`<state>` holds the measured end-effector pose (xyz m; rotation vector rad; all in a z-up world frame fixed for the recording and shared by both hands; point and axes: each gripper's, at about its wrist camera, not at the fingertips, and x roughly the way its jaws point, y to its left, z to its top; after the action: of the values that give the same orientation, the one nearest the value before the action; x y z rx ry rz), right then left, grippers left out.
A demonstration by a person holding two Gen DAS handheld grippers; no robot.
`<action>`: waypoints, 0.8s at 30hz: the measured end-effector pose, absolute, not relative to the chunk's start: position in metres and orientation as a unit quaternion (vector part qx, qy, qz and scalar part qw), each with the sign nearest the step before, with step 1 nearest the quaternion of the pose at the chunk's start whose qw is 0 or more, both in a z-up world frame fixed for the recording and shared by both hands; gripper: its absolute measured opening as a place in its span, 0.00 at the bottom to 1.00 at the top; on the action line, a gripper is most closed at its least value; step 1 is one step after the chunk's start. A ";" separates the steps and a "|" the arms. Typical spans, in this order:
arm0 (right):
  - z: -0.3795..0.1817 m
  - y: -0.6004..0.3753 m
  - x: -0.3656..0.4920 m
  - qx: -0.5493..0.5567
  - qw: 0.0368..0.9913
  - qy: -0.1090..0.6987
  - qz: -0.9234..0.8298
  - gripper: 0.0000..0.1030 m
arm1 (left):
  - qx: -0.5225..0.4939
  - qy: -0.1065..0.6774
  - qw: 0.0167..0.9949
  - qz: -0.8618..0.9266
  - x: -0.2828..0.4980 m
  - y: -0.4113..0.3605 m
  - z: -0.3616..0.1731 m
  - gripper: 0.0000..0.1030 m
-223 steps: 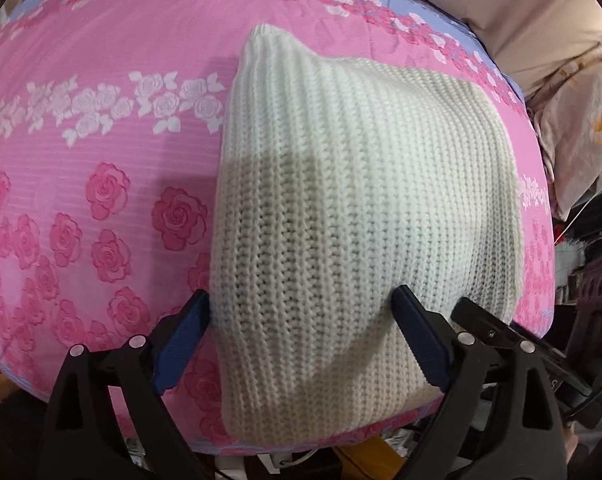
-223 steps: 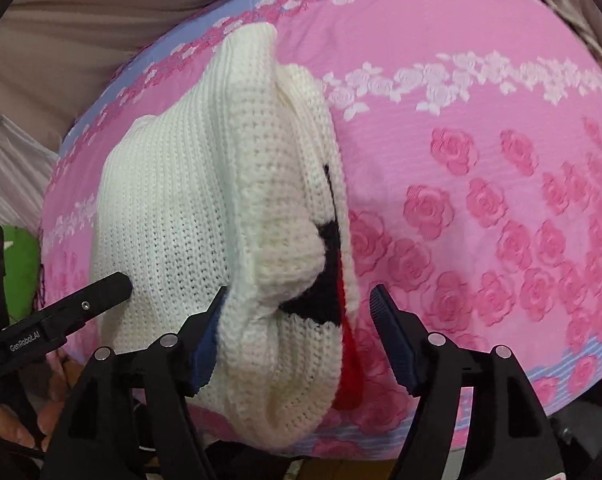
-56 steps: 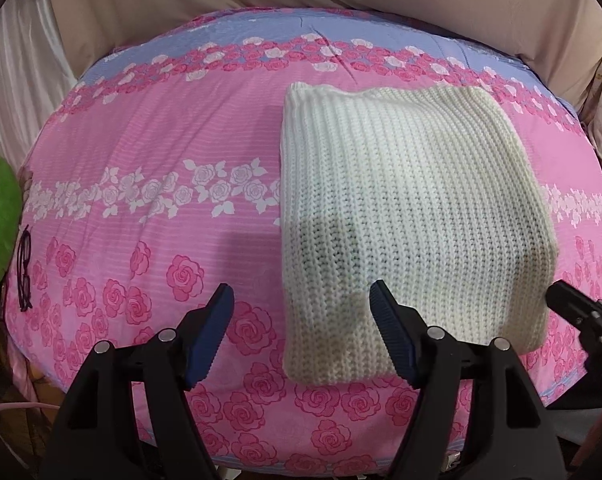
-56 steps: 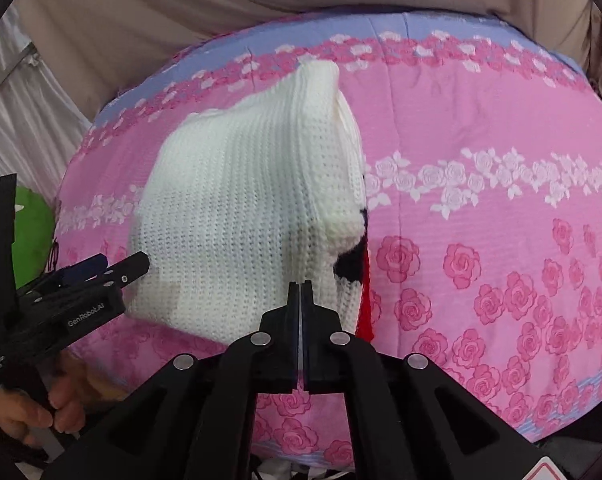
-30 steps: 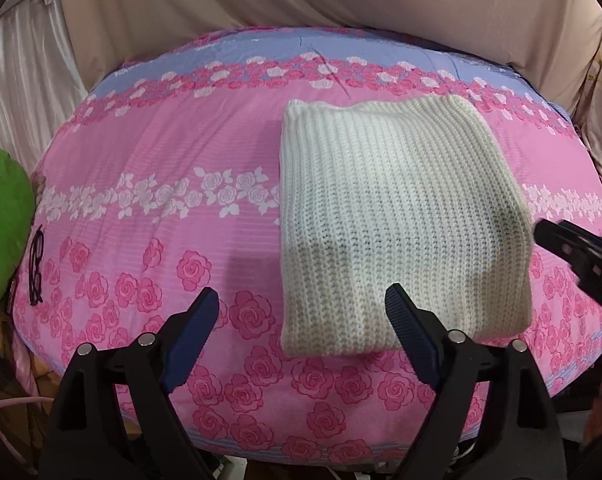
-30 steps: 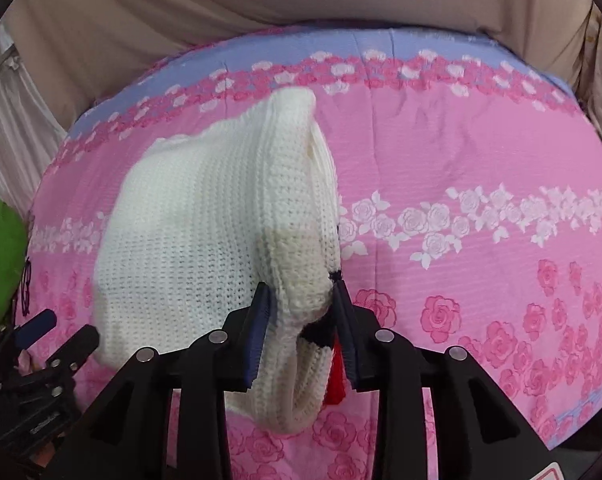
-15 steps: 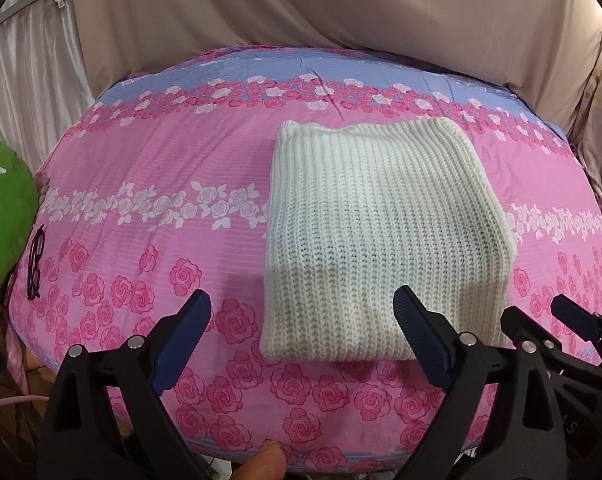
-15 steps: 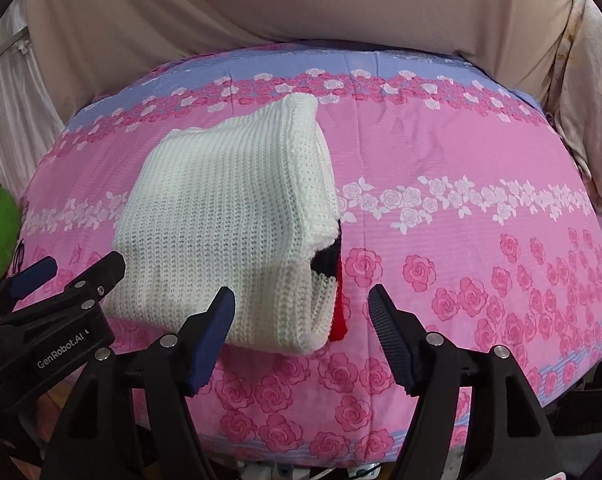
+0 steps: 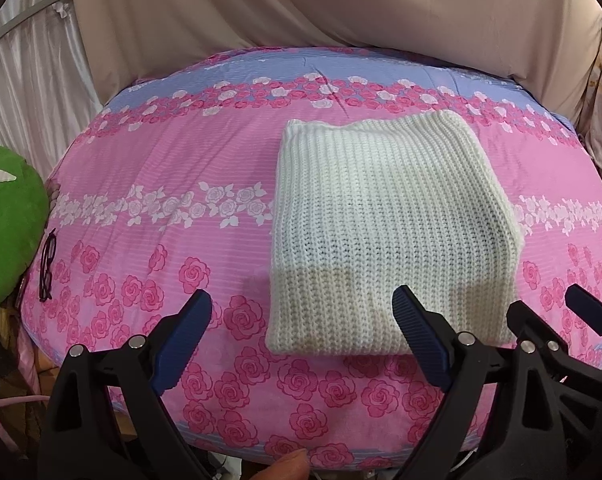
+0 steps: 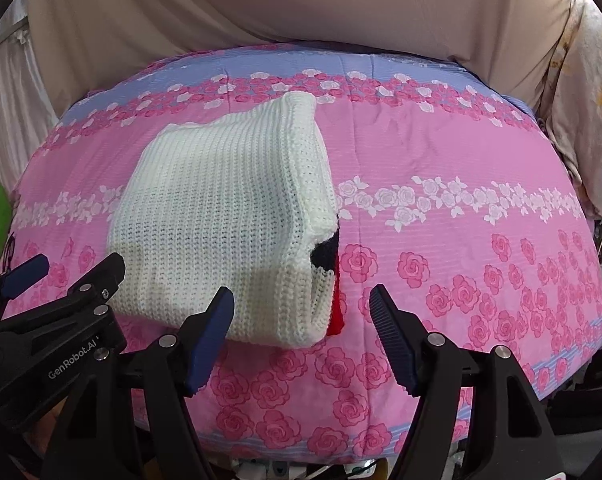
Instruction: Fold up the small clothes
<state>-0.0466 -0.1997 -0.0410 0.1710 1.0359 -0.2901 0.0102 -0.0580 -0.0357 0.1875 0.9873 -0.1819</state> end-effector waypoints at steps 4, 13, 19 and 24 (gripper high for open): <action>-0.041 -0.200 -0.047 0.081 0.855 0.493 -0.139 0.66 | 0.093 0.472 0.872 -0.087 0.010 -0.061 -0.035 0.84; -0.040 -0.200 -0.046 0.079 0.855 0.492 -0.142 0.66 | 0.100 0.475 0.870 -0.088 0.012 -0.066 -0.038 0.81; -0.040 -0.199 -0.045 0.078 0.855 0.492 -0.144 0.66 | 0.103 0.475 0.870 -0.087 0.013 -0.067 -0.039 0.81; -0.040 -0.199 -0.044 0.078 0.855 0.492 -0.144 0.66 | 0.104 0.473 0.871 -0.083 0.014 -0.067 -0.039 0.81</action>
<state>-0.0444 -0.1988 -0.0397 0.1643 1.0336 -0.3031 0.0137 -0.0668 -0.0390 0.2166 0.9888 -0.1738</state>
